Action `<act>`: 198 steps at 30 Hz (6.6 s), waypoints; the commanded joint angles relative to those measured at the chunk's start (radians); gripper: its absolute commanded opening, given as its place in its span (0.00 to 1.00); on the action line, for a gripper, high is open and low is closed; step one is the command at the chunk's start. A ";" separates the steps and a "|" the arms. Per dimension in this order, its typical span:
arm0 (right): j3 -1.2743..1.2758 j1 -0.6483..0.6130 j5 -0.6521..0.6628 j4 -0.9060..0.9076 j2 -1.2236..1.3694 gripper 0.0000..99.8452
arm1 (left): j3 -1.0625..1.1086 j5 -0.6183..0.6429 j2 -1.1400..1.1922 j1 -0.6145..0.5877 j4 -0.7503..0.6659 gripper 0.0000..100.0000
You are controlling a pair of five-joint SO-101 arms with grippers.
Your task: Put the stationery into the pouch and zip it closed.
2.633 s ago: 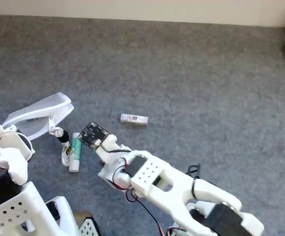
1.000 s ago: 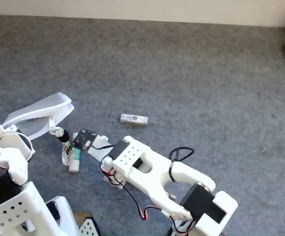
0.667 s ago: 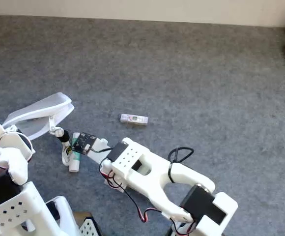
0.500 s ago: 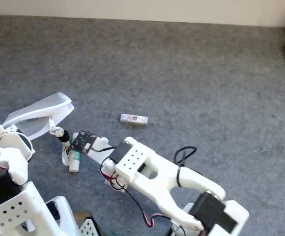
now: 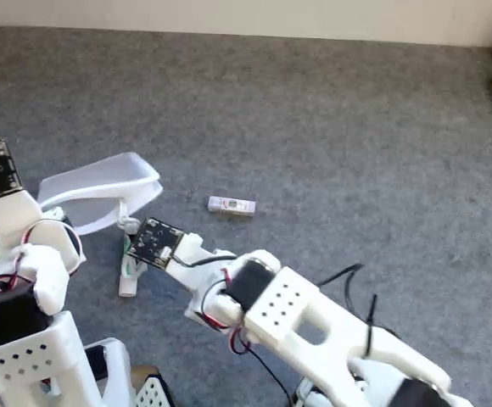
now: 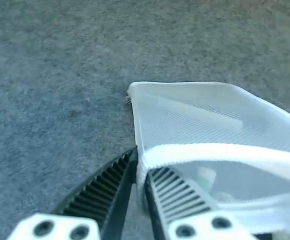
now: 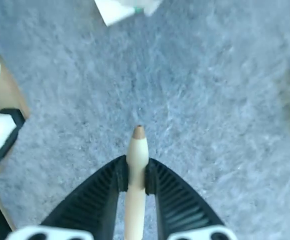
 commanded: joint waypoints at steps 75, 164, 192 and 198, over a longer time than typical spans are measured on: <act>0.050 0.033 -0.322 -0.203 -0.762 0.00 | -0.025 -0.015 -0.002 0.067 0.023 0.01; 0.530 0.031 -0.316 -1.715 -0.246 0.21 | -0.122 0.015 0.001 0.223 0.032 0.01; 0.173 0.220 -0.321 -0.792 -0.499 0.21 | -0.056 0.014 -0.002 0.041 0.015 0.01; 0.051 0.277 -0.316 -0.619 -0.410 0.21 | -0.056 0.018 -0.002 -0.021 0.015 0.01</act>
